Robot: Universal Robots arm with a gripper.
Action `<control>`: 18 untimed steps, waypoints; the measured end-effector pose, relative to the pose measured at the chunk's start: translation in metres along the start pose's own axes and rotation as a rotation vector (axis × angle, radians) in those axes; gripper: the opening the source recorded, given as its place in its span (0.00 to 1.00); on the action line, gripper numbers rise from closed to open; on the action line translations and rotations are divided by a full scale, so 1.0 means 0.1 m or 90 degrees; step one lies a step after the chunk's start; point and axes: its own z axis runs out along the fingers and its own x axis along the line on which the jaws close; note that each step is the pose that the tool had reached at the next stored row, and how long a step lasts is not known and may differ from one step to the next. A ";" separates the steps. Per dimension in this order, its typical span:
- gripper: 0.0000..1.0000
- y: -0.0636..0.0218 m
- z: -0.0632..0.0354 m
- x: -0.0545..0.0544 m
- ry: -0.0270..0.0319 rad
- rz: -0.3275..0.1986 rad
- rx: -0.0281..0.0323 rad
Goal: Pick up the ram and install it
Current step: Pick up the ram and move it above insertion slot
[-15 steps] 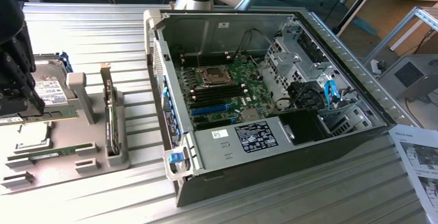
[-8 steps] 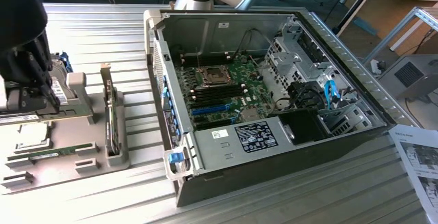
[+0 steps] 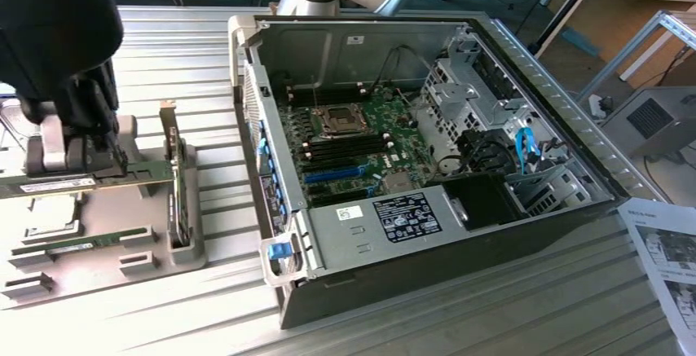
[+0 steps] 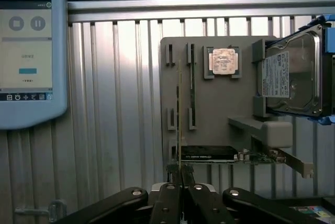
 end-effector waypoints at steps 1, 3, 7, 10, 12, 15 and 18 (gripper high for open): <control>0.12 -0.025 0.000 0.00 0.0000 0.000 0.0000; 0.12 -0.069 0.000 0.00 -0.0001 0.000 0.0000; 0.12 -0.165 -0.001 -0.01 0.0000 0.000 0.0000; 0.12 -0.234 -0.001 -0.01 0.0000 0.000 0.0000; 0.12 -0.276 -0.002 -0.01 0.0000 0.000 0.0000; 0.12 -0.343 -0.002 -0.01 0.0000 0.000 0.0000; 0.12 -0.416 -0.003 -0.01 0.0000 0.000 0.0000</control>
